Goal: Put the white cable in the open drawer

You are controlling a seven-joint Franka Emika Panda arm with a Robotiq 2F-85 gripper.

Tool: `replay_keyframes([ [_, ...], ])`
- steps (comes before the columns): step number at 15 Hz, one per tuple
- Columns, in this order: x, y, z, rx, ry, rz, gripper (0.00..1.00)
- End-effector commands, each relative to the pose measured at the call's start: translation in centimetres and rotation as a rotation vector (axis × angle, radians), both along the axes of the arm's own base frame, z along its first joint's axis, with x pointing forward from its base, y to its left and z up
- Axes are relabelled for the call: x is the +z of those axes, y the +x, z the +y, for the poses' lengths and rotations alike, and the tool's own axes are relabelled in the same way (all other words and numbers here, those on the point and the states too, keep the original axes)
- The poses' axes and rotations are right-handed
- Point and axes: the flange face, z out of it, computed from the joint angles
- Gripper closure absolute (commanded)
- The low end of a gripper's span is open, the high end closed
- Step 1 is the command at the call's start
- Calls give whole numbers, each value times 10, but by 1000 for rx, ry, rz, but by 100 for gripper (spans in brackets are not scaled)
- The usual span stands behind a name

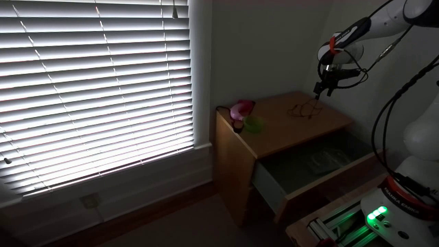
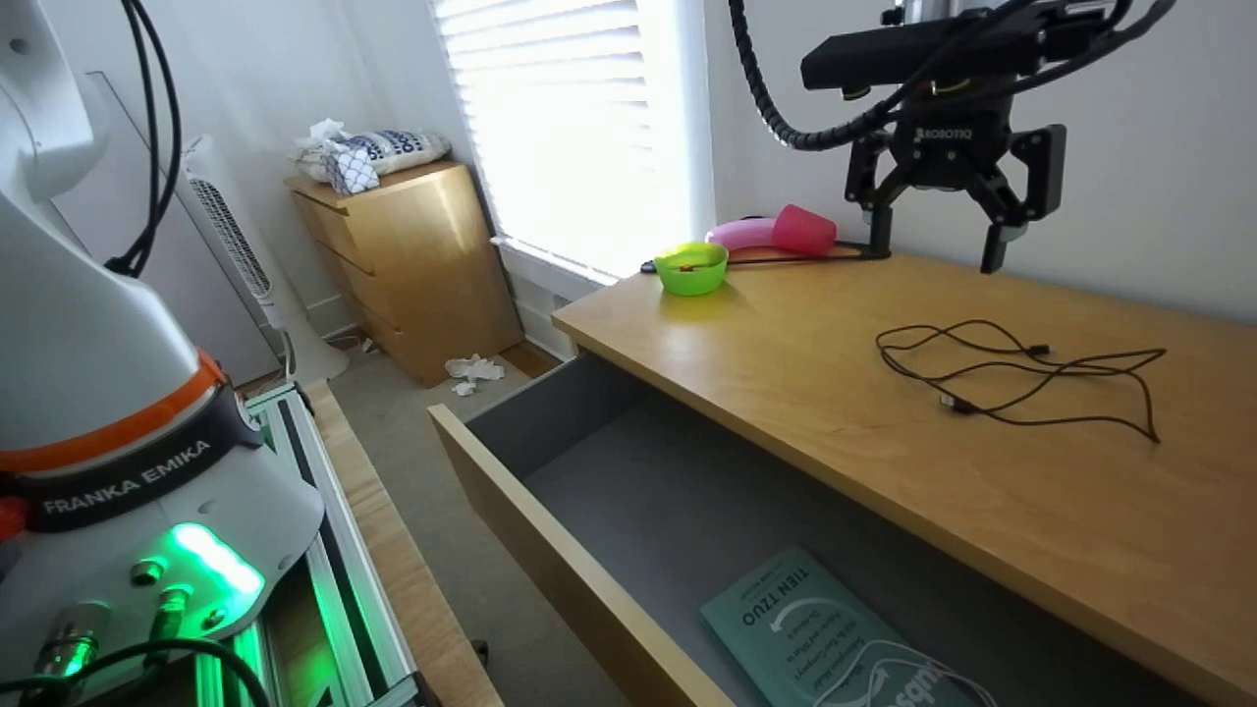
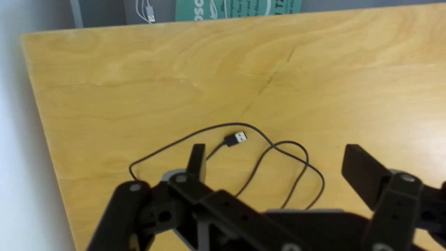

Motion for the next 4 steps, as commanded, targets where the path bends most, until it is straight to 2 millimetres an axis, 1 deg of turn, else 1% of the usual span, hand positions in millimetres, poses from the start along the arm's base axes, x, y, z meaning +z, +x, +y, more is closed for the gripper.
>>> replay_keyframes([
  [1, 4, 4, 6, 7, 16, -13, 0],
  [2, 6, 6, 10, 9, 24, -19, 0],
  [4, 5, 6, 11, 9, 28, -21, 0],
])
